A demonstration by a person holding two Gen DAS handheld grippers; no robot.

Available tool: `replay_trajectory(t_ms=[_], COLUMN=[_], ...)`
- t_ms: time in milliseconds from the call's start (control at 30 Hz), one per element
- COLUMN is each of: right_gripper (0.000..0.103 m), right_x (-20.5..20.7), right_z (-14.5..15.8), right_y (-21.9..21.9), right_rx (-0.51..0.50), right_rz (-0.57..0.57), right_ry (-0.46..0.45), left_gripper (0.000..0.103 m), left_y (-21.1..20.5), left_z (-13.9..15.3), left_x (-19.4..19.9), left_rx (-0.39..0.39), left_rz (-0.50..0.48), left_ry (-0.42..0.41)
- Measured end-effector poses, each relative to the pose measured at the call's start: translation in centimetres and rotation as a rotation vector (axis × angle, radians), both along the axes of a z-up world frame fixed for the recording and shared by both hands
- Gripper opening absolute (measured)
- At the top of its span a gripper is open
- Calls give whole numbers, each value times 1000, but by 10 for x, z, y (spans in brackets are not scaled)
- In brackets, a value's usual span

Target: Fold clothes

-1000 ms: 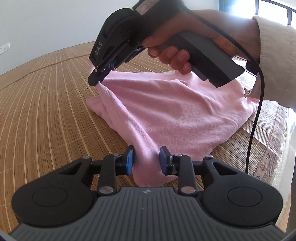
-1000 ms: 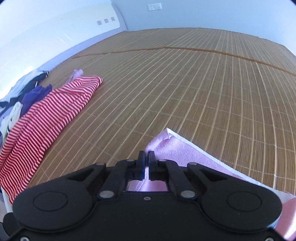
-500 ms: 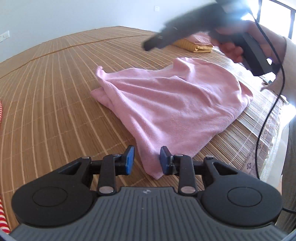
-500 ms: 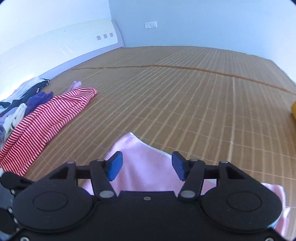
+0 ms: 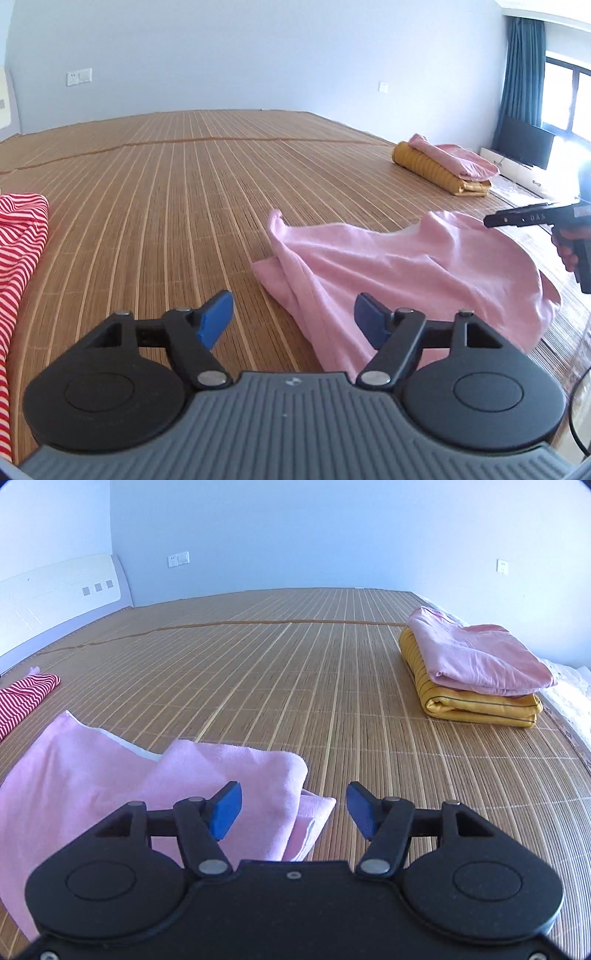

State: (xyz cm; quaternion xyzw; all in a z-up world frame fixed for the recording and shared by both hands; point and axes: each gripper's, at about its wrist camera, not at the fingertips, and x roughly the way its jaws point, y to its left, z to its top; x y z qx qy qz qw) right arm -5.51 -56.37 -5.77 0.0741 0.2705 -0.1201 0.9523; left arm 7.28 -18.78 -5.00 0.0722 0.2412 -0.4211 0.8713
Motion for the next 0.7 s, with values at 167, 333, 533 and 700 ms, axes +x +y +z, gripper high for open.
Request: replay_trajectory(t_ms=[167, 333, 533, 700], right_gripper=[57, 46, 35, 35], right_x=[16, 34, 32, 33], right_z=[-10, -21, -24, -25], right_y=[-14, -39, -38, -38], right_rx=[89, 291, 282, 288], right_rz=[22, 43, 66, 73], right_ry=[-37, -11, -32, -35], left_gripper=[81, 79, 65, 41], left_y=[-33, -59, -79, -85], left_z=[-4, -12, -21, -27], left_x=[27, 52, 85, 93], left_rx=[66, 118, 67, 8], left_rz=[41, 45, 10, 3], left_ry=[-18, -23, 36, 124])
